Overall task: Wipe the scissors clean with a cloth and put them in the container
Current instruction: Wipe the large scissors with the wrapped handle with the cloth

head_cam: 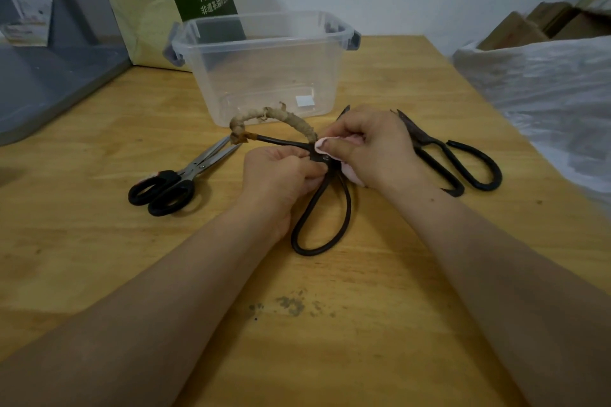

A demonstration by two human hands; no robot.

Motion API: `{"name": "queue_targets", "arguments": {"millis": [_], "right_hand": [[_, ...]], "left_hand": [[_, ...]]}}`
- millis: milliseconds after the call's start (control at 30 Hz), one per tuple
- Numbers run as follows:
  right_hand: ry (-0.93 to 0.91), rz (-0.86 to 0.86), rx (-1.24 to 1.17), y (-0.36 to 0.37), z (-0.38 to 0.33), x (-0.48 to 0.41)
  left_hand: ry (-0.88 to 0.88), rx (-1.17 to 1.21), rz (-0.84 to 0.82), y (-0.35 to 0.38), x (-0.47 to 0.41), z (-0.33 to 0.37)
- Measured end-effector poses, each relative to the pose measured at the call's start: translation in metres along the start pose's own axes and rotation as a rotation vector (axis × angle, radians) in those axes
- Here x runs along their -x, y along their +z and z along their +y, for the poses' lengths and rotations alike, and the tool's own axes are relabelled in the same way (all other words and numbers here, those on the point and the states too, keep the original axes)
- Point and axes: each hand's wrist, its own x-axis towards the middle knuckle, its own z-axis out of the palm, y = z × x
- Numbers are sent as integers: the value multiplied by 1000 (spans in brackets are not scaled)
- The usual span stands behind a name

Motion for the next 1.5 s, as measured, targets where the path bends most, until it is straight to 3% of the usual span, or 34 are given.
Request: {"name": "queue_targets", "arguments": {"millis": [300,500,700,867,1100,1267,1367,1433,1500], "right_hand": [[102,-128,31,-16,5,2],[152,15,-126,-14,5,2],[175,-156,-14,-20,0,1],[151,-6,-89,-19,4,3],[221,-141,-159,-18,5,2],[195,11,-24,-11,11,-2],[221,112,-199,-18,12,-2],[258,8,-292,-23,9,3],[268,-121,-234,-23,8,7]], "left_hand": [[-32,-4,14,-1,-1,0],[-25,-6,-4,-1,-1,1],[-32,7,25,0,1,2],[-38,5,15,0,-1,2],[-29,9,6,0,3,3],[-23,8,12,0,1,2],[-26,2,-7,-1,1,1],[-19,-6,-23,-3,-1,0],[-14,-2,-29,-3,-2,-1]]}}
